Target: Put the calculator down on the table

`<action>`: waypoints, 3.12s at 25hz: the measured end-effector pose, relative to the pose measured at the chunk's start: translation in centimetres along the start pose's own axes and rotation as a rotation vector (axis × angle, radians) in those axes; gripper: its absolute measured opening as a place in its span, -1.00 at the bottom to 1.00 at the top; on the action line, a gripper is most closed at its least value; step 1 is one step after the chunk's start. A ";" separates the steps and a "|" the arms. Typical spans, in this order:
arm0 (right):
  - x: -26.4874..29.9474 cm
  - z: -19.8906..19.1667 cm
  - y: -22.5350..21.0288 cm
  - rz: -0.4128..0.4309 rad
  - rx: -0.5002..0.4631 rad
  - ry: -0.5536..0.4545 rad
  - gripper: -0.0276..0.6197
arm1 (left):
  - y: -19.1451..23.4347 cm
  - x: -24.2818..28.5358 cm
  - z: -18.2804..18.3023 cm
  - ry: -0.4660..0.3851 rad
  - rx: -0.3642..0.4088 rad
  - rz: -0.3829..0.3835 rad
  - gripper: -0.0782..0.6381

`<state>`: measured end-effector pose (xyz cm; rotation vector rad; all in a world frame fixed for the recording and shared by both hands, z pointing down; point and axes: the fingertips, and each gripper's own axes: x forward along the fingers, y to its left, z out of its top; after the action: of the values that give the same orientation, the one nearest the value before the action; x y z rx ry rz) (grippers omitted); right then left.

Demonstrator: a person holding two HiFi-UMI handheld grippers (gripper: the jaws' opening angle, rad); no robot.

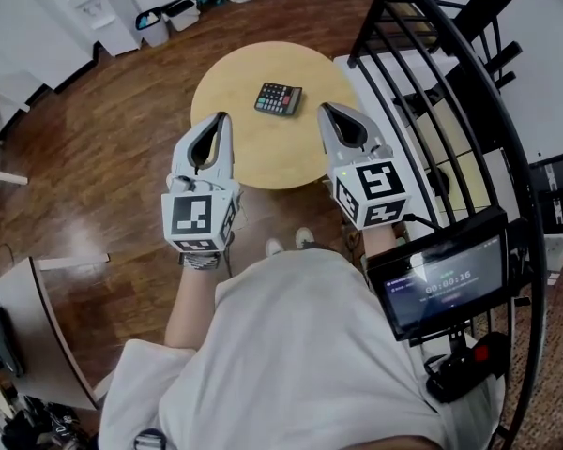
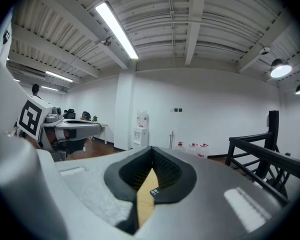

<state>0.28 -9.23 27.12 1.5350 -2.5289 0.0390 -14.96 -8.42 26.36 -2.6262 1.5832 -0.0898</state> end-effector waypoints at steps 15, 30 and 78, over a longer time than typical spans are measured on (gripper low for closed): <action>0.4 0.9 -2.1 0.022 -0.022 -0.068 -0.91 | 0.7 -0.2 0.1 -0.059 0.022 0.069 -0.77; 0.4 1.4 -2.3 0.013 0.002 -0.071 -0.91 | 1.1 0.1 -0.1 -0.025 0.031 0.058 -0.77; -16.1 -3.0 -2.5 0.063 0.034 -0.032 -0.91 | -12.5 -9.5 -1.5 0.048 -0.029 0.061 -0.77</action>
<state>10.20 4.08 27.16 1.4794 -2.6143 0.0667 -8.51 5.77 28.88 -2.6138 1.6911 -0.1280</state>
